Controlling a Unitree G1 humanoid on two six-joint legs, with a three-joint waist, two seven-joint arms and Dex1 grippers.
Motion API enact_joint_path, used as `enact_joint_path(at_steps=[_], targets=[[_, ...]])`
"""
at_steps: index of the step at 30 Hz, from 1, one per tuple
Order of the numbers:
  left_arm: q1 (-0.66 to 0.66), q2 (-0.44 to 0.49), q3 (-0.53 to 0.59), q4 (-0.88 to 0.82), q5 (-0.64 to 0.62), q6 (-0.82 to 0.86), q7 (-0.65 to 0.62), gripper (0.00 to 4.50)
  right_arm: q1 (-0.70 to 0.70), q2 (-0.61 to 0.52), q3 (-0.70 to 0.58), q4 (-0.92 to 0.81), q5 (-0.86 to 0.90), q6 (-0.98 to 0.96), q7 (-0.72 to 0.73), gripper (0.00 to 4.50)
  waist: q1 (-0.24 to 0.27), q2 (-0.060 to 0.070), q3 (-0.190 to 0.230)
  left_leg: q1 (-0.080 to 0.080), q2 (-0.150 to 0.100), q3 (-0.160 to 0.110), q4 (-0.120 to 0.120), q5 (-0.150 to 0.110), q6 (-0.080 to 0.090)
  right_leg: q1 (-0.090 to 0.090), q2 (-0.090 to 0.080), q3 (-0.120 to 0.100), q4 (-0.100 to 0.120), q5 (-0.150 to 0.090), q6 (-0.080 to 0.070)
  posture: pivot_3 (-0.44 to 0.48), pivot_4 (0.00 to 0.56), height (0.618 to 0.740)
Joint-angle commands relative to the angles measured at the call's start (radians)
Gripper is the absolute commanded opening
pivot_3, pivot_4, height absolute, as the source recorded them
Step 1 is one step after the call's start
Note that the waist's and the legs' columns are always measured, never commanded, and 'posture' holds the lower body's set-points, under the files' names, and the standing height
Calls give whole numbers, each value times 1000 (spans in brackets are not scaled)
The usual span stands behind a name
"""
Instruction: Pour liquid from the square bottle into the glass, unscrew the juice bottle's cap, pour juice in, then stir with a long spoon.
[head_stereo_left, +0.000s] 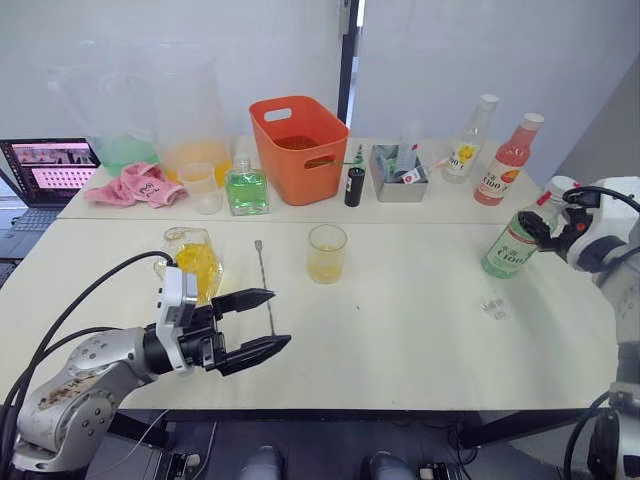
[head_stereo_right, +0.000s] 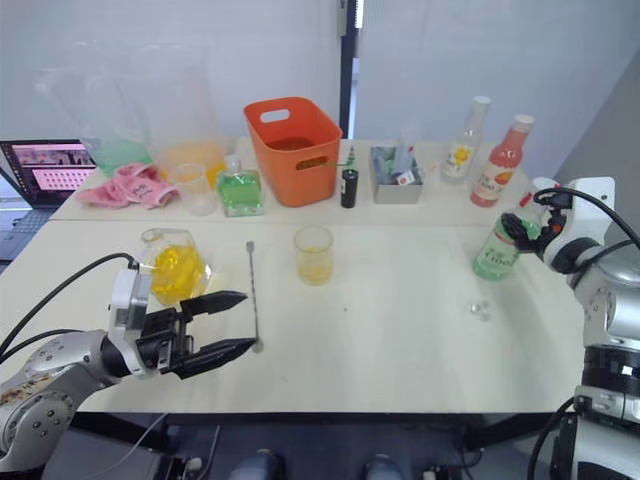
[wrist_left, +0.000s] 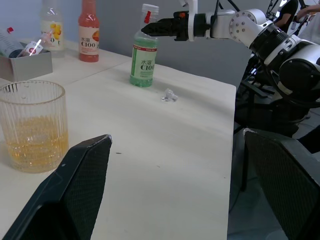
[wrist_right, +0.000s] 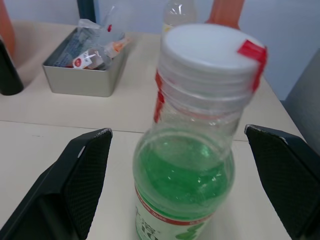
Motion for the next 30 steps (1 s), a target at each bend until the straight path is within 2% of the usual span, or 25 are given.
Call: enact_joint_path(at_steps=[1,7,15,16,24,30], targets=[[-9,-1,5,-39,-30,-4,2,4472,-50,-30,-1,63,-22,-65,30,4500,-2,0,0,0,0,0,0,0,0,0,0,0,0,0,0,0,150,739],[-10,1,-3,-50,-38,-1,14,4472,-120,-33,5,170,-39,-124,60,4500,-4,1,0,0,0,0,0,0,0,-1,0,0,0,0,0,0,150,739],[-1,6,0,-44,-29,-10,15,4472,-140,-34,4,197,-38,-142,78,4500,-5,1,1,0,0,1,0,0,0,-1,0,1,0,0,0,0,150,739],[0,6,1,-44,-28,-11,14,4500,-139,-34,3,199,-38,-144,79,3985,-5,1,1,0,0,1,0,0,0,-1,0,1,0,0,0,0,150,739],[1,6,2,-38,-24,-16,11,4500,-138,-32,-5,204,-34,-154,76,1482,-5,1,1,0,0,1,0,0,0,-1,0,1,0,0,0,0,150,739],[-4,5,-2,-29,-13,-21,9,4500,-124,-32,-14,168,-22,-147,81,1422,-5,1,1,-1,0,1,0,0,0,-1,0,1,0,0,0,0,150,739]])
